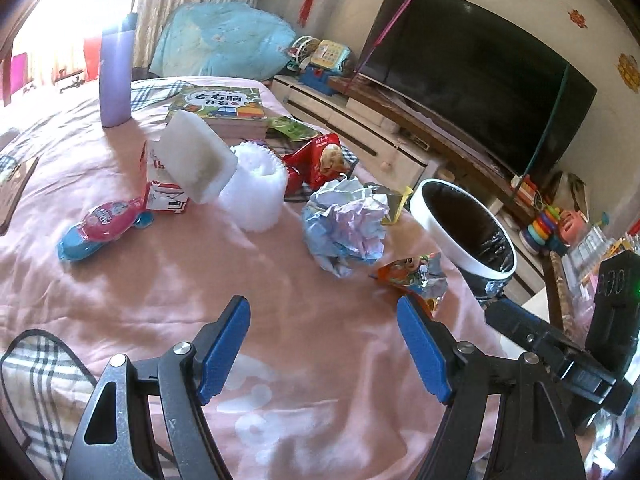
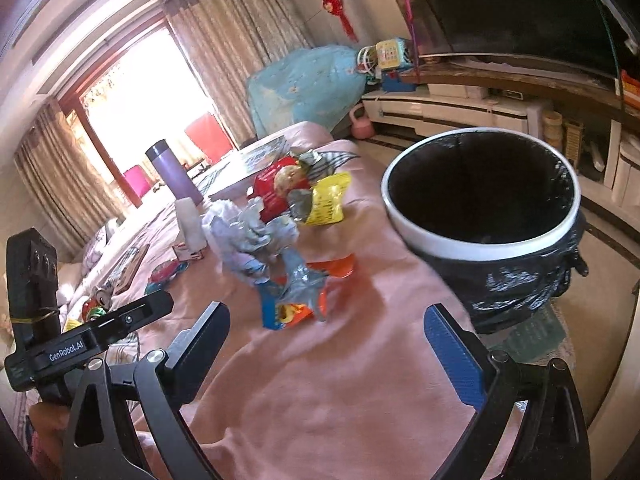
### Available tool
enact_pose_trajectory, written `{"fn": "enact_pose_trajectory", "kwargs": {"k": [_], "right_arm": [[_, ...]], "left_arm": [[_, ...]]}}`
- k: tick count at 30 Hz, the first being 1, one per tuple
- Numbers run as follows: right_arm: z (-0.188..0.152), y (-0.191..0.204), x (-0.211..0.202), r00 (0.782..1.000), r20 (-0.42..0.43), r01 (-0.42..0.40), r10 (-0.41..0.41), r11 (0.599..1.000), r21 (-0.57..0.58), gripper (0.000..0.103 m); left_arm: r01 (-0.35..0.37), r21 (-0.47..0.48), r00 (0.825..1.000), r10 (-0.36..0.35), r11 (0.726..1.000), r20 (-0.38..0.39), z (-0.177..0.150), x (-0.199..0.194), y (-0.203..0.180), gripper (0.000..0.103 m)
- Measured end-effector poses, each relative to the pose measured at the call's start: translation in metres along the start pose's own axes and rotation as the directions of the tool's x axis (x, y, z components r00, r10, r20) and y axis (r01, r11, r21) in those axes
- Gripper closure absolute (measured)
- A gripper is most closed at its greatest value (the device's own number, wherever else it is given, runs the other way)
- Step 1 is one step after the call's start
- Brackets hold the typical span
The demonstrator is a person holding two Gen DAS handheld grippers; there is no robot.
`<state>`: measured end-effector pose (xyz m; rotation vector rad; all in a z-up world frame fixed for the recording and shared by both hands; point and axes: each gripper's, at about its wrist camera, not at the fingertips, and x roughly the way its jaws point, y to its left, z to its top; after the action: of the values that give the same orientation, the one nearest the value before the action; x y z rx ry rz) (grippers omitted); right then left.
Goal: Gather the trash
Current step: 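Grasp the crumpled foil with the left tool while the right tool grasps the orange wrapper, then carry foil and orange wrapper to the bin and open both tools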
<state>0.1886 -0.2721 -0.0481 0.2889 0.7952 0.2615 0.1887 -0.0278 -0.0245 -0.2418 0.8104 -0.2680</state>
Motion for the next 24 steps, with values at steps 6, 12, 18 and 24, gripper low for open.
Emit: {"fn": "enact_pose_trajectory", "kwargs": {"k": [6,12,18,24], "right_arm": [[-0.005,0.007,0.013,1.000,-0.026,-0.011,0.011,1.000,-0.008,0.007],[0.000,0.004,0.035,0.997,-0.073,-0.016,0.016,1.000,-0.006,0.023],[0.005,-0.001,0.058,0.992,-0.116,-0.043,0.044,0.999,0.012,0.057],[0.003,0.005,0.062,0.991,-0.120,-0.054,0.051,0.998,-0.023,0.091]], "left_arm": [[0.016,0.015,1.000,-0.016,1.000,-0.013,0.019,0.025,0.005,0.027],[0.038,-0.013,0.997,-0.039,0.999,-0.070,0.042,0.072,0.015,0.029],[0.090,-0.028,0.989,-0.093,0.996,-0.112,0.063,0.109,0.018,0.049],[0.125,-0.006,0.984,-0.125,0.992,-0.124,0.071,0.121,0.024,0.096]]}}
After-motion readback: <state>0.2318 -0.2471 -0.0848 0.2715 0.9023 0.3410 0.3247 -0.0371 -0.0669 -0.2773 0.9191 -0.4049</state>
